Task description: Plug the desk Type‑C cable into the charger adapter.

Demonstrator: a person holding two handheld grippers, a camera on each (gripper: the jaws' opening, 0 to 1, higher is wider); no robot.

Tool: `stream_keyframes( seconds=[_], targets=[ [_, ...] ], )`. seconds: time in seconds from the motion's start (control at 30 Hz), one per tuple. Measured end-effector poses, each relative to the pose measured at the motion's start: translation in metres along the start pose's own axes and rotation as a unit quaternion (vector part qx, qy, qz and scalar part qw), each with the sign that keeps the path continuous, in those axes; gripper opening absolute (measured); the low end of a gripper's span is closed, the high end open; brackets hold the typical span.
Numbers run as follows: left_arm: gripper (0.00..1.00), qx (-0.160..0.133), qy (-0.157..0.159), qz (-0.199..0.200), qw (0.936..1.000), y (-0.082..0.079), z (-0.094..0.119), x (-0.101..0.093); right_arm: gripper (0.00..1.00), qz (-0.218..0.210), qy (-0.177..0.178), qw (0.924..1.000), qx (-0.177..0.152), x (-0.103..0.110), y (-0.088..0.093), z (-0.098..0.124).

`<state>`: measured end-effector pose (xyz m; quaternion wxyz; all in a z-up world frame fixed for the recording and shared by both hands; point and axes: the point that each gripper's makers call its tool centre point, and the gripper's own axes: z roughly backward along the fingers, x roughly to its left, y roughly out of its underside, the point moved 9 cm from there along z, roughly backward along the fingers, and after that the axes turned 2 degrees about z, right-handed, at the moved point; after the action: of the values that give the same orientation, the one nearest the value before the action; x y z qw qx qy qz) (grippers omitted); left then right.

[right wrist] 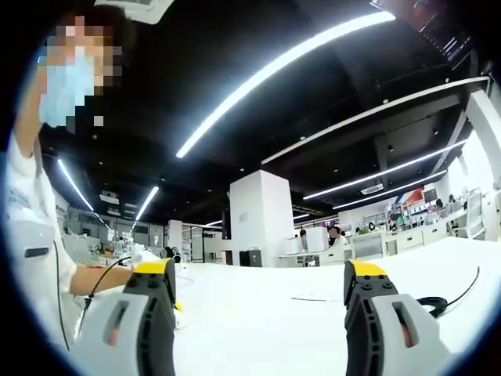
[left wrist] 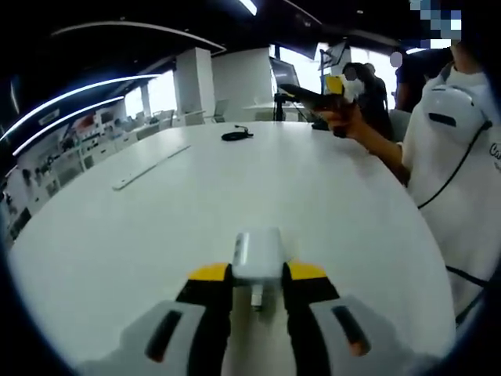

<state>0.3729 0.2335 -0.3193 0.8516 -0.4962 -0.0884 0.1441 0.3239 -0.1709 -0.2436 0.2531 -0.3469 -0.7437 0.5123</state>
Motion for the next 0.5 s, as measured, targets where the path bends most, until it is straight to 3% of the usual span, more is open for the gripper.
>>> stream_keyframes(
  seconds=[0.5],
  targets=[
    [0.25, -0.008, 0.008, -0.001, 0.9999, 0.002, 0.001, -0.013, 0.91, 0.002, -0.001, 1.0000, 0.006, 0.001, 0.002, -0.002]
  ],
)
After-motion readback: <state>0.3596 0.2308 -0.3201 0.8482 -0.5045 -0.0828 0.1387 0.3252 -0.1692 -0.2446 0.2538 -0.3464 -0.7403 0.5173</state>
